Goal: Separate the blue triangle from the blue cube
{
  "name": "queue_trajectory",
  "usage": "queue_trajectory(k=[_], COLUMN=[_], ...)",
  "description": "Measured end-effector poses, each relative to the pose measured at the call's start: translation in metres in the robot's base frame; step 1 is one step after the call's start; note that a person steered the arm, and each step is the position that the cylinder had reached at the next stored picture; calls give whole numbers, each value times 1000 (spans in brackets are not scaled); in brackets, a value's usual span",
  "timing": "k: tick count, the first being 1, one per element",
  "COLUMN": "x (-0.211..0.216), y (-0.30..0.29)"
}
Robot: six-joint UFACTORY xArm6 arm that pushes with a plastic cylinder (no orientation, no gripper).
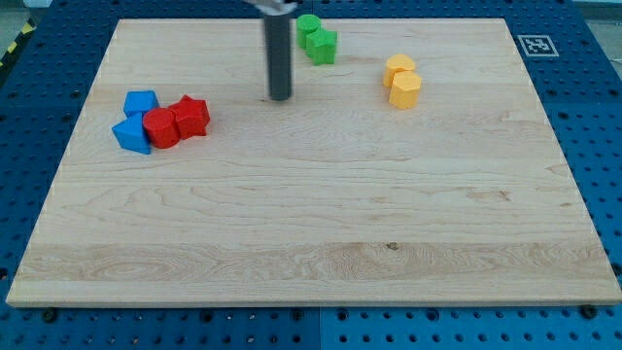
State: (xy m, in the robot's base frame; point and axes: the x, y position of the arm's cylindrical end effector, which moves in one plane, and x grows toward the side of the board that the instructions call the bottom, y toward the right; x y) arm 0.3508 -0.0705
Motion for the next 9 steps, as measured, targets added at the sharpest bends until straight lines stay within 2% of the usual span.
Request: queue_trajectory(k=[1,3,5,7,9], x=[0,-23,-6,61,76], y=[-64,-150,-235,-193,-163])
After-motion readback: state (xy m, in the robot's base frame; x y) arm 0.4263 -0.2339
